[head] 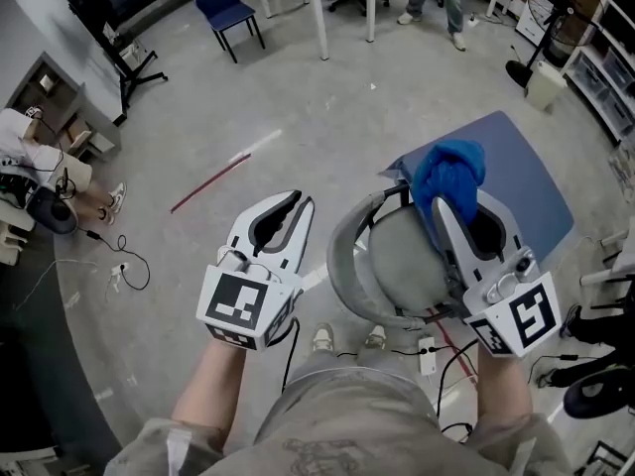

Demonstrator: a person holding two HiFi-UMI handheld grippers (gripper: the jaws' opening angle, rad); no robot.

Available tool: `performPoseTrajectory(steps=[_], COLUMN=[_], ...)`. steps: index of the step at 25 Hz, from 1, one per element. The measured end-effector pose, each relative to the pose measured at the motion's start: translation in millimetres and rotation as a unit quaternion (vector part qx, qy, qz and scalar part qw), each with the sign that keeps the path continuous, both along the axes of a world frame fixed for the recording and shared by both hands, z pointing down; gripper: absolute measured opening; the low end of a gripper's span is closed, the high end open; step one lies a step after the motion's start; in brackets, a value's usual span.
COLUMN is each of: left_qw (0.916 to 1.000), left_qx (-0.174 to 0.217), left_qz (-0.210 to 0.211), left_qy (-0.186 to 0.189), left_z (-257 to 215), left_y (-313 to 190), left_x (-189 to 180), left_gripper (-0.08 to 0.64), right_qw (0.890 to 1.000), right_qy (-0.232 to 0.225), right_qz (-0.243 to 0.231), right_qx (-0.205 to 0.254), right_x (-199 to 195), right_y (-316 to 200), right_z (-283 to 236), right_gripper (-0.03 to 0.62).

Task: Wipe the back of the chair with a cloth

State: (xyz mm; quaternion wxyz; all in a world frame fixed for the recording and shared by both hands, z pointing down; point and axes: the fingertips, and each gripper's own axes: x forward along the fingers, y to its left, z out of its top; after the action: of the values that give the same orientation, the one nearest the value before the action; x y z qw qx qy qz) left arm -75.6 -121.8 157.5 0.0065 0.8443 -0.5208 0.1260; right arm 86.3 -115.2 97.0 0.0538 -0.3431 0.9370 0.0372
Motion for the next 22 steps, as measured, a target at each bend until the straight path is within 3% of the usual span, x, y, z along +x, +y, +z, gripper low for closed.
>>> performPoseTrajectory(steps=[7,12,18,22], left_qw=[0.9976,0.9967,0.997,0.9974], left_qx=[0.067,0.077,0.074,0.067], left_qz=[-0.014,-0.018,-0.022,-0.024], left_qy=[0.006,0.016,0.004,0.007], left_z=[-50,-61,-41,-30], left_y=[15,29,37,42], left_x=[-6,-7,-11,-10], left_gripper=[0.052,0.043,0.04,0.037], right_qw=[0.999,0.998,0.998,0.999], right_qy=[-0.017,-0.012,-0.042,-0.011], right_qz=[0.019,0.036,0.034,0.03], right_qx=[0.033,0.042,0.015,-0.01], right_x=[11,22,19,20], right_y=[29,51,67,72], right_z=[-36,-45,-38,-3], right_gripper=[0.066,0.066,0.066,0.066])
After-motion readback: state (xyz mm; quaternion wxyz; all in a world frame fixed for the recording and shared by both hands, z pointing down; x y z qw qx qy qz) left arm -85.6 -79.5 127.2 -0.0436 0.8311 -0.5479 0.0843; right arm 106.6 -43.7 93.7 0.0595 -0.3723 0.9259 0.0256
